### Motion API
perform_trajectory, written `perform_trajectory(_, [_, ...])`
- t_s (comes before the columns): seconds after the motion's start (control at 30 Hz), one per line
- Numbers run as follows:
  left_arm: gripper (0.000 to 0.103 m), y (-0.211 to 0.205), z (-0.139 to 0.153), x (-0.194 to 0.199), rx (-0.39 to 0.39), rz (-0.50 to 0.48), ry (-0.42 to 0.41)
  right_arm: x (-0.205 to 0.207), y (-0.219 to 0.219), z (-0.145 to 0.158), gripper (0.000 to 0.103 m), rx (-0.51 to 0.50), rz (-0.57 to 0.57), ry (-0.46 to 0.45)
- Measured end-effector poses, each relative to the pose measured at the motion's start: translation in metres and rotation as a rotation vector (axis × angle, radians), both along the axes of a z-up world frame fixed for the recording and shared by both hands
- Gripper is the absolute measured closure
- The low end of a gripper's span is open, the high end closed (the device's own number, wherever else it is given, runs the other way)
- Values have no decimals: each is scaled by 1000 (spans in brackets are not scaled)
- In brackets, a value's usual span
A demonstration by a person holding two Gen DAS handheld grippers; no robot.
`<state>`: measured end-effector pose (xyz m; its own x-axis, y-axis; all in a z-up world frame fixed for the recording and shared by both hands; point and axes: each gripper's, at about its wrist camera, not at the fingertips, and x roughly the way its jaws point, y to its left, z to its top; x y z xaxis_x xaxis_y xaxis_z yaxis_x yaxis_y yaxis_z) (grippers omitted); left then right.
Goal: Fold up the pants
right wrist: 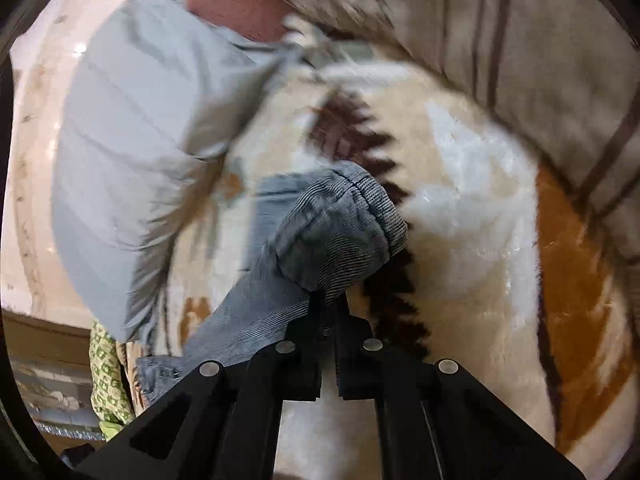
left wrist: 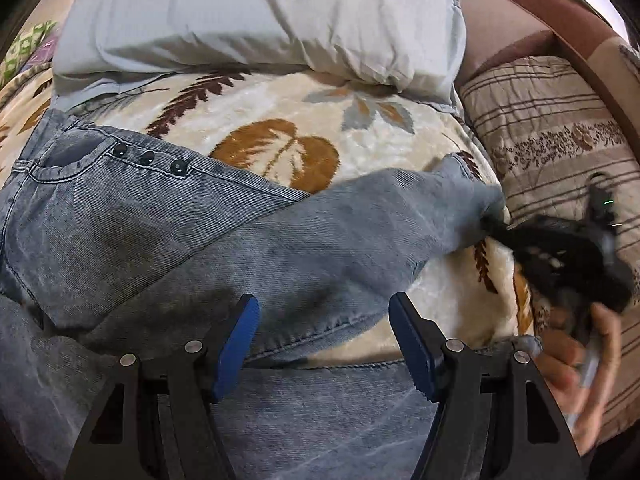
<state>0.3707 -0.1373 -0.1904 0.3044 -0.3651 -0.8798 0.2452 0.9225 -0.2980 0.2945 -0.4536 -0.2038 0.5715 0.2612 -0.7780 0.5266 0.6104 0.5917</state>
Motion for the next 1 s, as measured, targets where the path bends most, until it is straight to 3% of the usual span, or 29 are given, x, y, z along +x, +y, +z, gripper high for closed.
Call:
perform_trajectory(0.23, [36, 2, 2, -6, 10, 6, -18, -56, 10, 91, 99, -103, -35, -132])
perform_trajectory(0.37, [36, 1, 6, -15, 10, 5, -11, -76, 18, 83, 90, -163, -57, -66])
perform_trajectory(0.43, [36, -3, 8, -19, 16, -15, -15, -84, 17, 56, 89, -99, -65, 9])
perform_trajectory(0.47, [36, -4, 8, -20, 22, -22, -16, -90, 16, 45, 83, -26, -72, 8])
perform_trajectory(0.5, [36, -7, 7, -20, 29, -29, -7, -94, 14, 36, 61, 28, -75, 10])
perform_trajectory(0.57, [36, -9, 4, -19, 16, -32, 17, -96, 7, 27, 39, 59, -83, 4])
perform_trajectory(0.63, [36, -10, 4, -18, -2, -28, 37, -96, 0, 34, 38, 30, -82, -57])
perform_trajectory(0.7, [36, -10, 5, -18, -6, -26, 33, -95, -9, 43, 23, -43, -92, -79])
perform_trajectory(0.73, [36, -11, 5, -19, -3, -27, 30, -93, -13, 44, 23, -75, -97, -76])
perform_trajectory(0.83, [36, -13, 6, -20, 3, -27, 30, -85, -22, 32, 27, -69, -87, -43])
perform_trajectory(0.87, [36, -13, 6, -21, 6, -26, 32, -79, -24, 25, 54, -64, -77, -12])
perform_trajectory(0.9, [36, -13, 7, -22, 6, -23, 35, -75, -24, 21, 89, -63, -67, 17])
perform_trajectory(0.93, [36, -13, 7, -23, 5, -23, 35, -74, -25, 18, 95, -53, -54, 46])
perform_trajectory(1.0, [36, -11, 12, -25, 7, -23, 27, -82, -25, 29, 97, -6, -72, -3])
